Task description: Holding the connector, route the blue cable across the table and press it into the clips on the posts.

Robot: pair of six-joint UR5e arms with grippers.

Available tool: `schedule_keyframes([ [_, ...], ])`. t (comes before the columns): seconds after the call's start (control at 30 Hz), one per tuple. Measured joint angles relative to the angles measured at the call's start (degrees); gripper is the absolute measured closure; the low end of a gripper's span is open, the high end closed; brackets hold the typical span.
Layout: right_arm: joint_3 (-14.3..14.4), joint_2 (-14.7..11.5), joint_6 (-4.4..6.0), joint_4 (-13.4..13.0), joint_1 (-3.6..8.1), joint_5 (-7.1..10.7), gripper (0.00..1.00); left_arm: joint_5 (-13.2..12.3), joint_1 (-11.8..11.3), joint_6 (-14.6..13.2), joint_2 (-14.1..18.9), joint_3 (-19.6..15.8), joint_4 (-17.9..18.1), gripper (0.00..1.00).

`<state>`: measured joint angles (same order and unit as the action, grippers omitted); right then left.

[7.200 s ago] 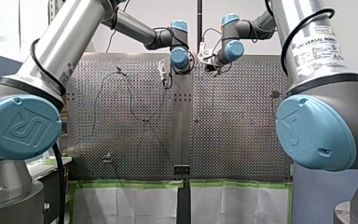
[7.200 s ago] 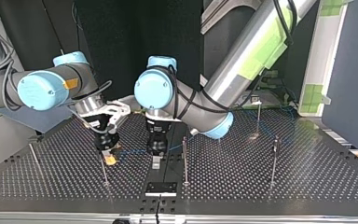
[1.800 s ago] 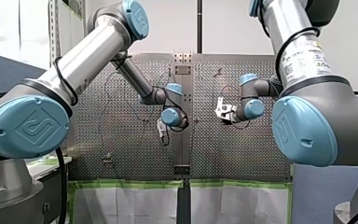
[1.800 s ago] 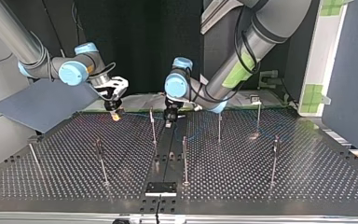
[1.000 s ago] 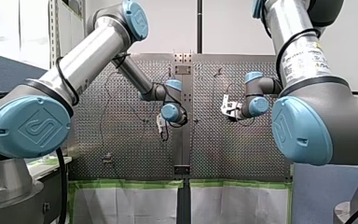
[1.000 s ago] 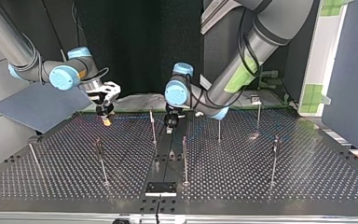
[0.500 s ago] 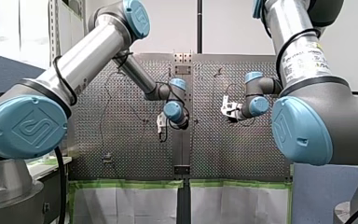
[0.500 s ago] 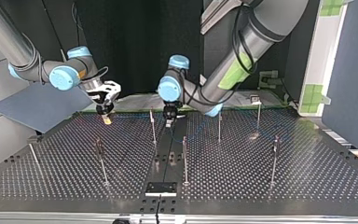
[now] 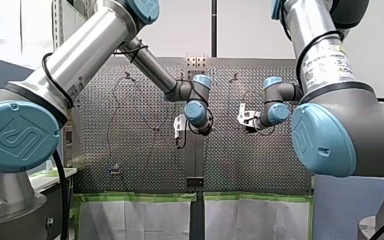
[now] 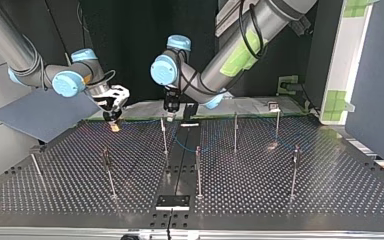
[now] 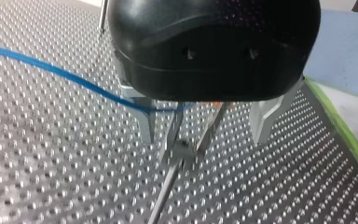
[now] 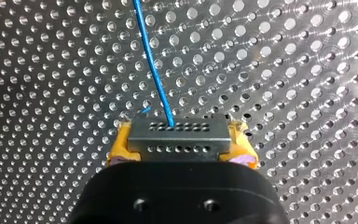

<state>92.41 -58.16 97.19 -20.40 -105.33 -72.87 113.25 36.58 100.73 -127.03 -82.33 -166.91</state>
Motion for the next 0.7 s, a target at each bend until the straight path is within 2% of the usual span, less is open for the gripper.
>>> schedule_keyframes([
  [0.43, 0.0, 0.0, -0.05, 0.2, 1.02, 0.0, 1.0, 0.8, 3.5, 0.3, 0.5, -2.0, 2.1, 0.0],
  [0.7, 0.0, 0.0, -0.41, 1.1, 1.71, 0.0, 1.0, 2.1, 8.0, 3.8, 0.3, -1.6, 6.6, 0.0],
])
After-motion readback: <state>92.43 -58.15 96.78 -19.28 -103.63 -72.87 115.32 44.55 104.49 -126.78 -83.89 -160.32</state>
